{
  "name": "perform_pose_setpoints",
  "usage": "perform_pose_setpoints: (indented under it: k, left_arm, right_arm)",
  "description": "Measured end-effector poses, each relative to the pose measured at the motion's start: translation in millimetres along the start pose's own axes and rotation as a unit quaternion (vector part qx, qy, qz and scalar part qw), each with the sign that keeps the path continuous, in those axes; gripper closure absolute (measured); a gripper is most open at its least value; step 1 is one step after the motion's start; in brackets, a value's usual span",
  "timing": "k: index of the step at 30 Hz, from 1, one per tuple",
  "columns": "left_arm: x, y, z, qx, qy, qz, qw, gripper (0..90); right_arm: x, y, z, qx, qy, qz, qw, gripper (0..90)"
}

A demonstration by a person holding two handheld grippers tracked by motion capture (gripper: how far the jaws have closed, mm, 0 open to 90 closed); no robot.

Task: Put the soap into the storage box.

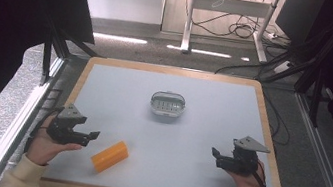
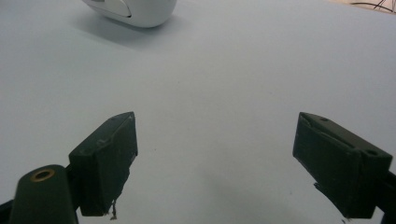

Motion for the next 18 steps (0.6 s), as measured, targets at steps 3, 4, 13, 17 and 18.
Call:
perform_pose_setpoints:
  k: [3, 4, 13, 17, 18]
  left_arm:
    - [-1.9, -1.2, -1.7, 0.004, 0.007, 0.003, 1.0, 27.7]
    - [-4.2, -2.3, -5.1, 0.003, 0.019, 0.009, 0.9998, 29.9]
    - [-13.2, -9.7, -27.0, 0.019, 0.04, 0.027, 0.9987, 31.4]
    - [-14.9, -9.0, -38.8, 0.017, 0.066, 0.04, 0.9969, 31.7]
    - [-15.2, -8.6, -43.0, 0.025, 0.065, 0.049, 0.9964, 31.6]
  right_arm:
    - [1.7, 0.7, 2.1, 0.0, -0.002, 0.004, 1.0, 14.5]
    - [2.5, 1.4, 3.4, 0.003, -0.005, 0.006, 1.0, 14.5]
    - [1.4, 5.5, 1.7, 0.014, -0.007, 0.011, 0.9998, 14.5]
    - [1.9, 5.4, 2.0, 0.012, -0.005, 0.012, 0.9998, 14.6]
    - [2.4, 5.7, 2.4, 0.01, -0.004, 0.013, 0.9999, 14.6]
Point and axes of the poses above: each handheld gripper's, and its own axes: x roughly forward along the jaws, y roughly out of its underside, z roughly to its left, the point moved 10 cm from there along x, roughly forward along the jaws, and after that the axes turned 4 degrees about -z, right-handed, at the moved point
